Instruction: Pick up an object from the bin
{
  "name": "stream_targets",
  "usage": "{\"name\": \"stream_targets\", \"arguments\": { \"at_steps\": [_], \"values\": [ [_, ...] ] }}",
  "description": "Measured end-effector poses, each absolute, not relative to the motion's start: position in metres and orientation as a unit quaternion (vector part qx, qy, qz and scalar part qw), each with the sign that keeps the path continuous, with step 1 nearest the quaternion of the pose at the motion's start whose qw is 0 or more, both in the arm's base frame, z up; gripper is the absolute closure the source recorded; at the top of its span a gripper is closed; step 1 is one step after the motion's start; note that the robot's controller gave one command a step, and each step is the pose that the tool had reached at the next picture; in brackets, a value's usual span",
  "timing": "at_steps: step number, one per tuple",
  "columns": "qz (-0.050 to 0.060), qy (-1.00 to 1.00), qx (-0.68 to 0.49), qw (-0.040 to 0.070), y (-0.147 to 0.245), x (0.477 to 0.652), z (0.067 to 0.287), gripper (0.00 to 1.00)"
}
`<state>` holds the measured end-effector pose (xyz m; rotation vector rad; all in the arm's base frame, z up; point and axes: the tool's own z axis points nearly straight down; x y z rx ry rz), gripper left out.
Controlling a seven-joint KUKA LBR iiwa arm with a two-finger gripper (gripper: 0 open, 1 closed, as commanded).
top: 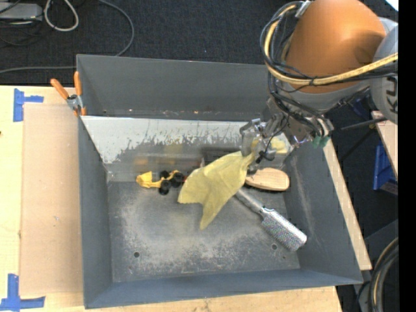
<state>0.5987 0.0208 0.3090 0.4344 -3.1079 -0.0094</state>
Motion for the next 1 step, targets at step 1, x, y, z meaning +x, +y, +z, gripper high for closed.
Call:
{"name": "stream_targets", "arguments": {
  "at_steps": [1],
  "values": [
    [-0.003, -0.991, 0.137, 0.004, 0.0149, 0.5822, 0.2332, 1.00]
  ]
}}
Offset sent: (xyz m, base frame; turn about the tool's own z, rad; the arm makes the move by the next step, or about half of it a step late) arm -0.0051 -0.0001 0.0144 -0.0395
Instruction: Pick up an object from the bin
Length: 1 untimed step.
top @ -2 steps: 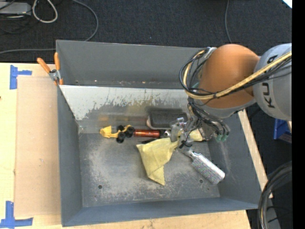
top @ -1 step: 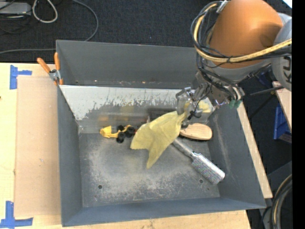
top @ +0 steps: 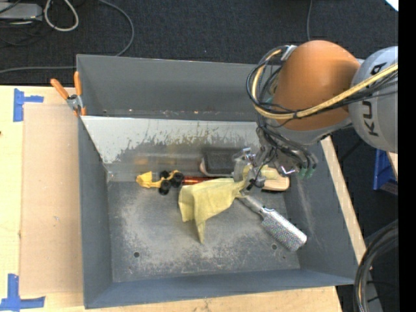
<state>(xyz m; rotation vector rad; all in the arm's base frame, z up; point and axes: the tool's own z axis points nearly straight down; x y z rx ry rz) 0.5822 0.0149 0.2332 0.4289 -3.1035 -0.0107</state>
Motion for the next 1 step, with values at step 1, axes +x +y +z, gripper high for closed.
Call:
{"name": "stream_targets", "arguments": {
  "at_steps": [1],
  "values": [
    [-0.004, -0.990, 0.140, 0.012, 0.0158, 0.5814, 0.2254, 1.00]
  ]
}}
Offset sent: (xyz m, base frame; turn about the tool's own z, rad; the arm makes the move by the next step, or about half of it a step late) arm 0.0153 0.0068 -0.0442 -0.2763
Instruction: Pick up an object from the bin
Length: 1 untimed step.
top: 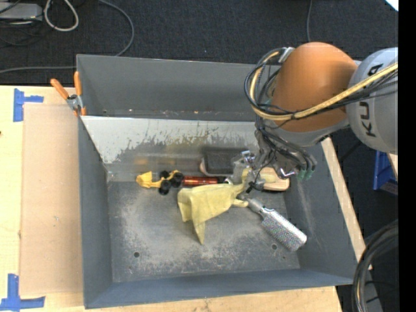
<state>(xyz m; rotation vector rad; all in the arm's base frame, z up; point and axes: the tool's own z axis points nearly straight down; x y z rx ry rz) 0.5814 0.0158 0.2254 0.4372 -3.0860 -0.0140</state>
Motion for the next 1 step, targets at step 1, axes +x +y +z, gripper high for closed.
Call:
{"name": "stream_targets", "arguments": {
  "at_steps": [1],
  "values": [
    [-0.005, -0.971, 0.237, 0.007, 0.0207, 0.5935, 0.2170, 1.00]
  ]
}}
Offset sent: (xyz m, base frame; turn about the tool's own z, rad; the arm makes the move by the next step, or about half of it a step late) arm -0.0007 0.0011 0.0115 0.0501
